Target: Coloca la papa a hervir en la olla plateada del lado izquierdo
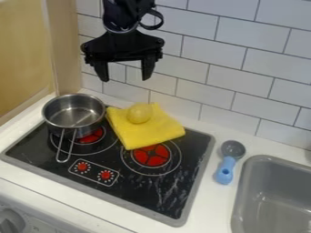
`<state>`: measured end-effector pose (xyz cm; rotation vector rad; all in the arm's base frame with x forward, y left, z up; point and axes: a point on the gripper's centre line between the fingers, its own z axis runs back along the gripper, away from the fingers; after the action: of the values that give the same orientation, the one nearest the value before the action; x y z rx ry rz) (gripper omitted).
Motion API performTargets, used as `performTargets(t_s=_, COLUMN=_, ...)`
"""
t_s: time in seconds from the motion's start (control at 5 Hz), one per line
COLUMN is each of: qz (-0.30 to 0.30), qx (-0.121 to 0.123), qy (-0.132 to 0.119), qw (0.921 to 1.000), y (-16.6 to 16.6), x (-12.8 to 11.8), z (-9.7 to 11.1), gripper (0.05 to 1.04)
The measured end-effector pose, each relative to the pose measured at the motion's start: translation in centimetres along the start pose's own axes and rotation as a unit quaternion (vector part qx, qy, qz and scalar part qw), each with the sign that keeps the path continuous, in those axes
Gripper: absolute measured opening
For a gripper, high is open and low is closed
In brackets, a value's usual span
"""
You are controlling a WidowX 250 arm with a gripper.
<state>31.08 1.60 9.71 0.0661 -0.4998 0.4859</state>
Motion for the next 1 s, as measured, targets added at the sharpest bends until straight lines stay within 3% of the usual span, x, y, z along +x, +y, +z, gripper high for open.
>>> performTargets(t_s=0.2, qz=-0.014, qx=0.017, qy=0.039, qw=0.9990, y=1.0, x=-2.3, z=-1.1, gripper=0.999)
performTargets(t_s=0.4, qz=-0.117, qx=0.005, qy=0.087, qw=0.9893, y=0.9, x=-2.4, z=-1.6, gripper=0.999)
performTargets(t_s=0.6, qz=-0.196, qx=-0.008, qy=0.093, qw=0.9761, y=0.2, x=-1.4, z=-1.7, gripper=0.999)
performTargets(t_s=0.8, qz=-0.294, qx=-0.021, qy=0.132, qw=0.9464, y=-0.3, x=-1.1, z=-2.5, gripper=0.999)
performTargets(t_s=1.0, qz=-0.379, qx=-0.039, qy=0.143, qw=0.9133, y=-1.2, x=0.0, z=-3.4, gripper=0.999)
